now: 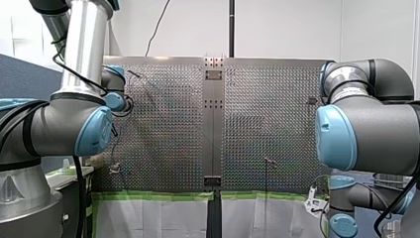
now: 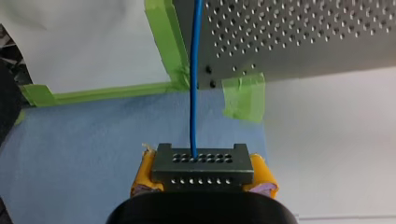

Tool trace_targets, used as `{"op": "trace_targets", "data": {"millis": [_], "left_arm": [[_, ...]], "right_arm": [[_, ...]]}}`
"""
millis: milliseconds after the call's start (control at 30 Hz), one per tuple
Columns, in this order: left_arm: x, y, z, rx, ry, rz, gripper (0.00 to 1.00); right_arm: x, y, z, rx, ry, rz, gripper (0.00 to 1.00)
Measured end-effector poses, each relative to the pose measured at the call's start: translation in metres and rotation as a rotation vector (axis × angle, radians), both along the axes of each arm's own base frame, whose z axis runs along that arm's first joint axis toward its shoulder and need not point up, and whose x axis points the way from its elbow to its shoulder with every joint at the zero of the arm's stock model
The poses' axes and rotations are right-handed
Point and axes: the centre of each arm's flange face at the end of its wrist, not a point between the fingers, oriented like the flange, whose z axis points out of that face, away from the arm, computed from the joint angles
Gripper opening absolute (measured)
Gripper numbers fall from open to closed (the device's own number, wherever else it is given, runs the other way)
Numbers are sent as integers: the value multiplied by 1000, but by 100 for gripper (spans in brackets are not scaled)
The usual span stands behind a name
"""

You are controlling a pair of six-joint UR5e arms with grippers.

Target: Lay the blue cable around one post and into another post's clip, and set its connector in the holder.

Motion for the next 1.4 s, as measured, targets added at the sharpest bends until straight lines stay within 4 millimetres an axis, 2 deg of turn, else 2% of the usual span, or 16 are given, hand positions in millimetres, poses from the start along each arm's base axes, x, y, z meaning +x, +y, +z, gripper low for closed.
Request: {"op": "trace_targets", "data": {"millis": [267,800,1033,1100,1267,1400], "left_arm": [[0,-1,0,0,0,-2,87],[0,-3,0,0,3,-5,87],[-2,-7,-1,11,13,-9,87],[-3,-9,-2,14,24,-4,90],[-7,-11,-5,10,57,17,90],[-13,-12,1,12,77,42,90]], "right_arm": [[7,-8,17,-4,34,70,0],[21,-34,82,-83,34,213,0],[21,-36,110,-127,41,241,0],[21,-39,119,-143,43,241,0],[21,-42,127,-157,36,241,0],[22,-42,128,-157,27,242,0]]}}
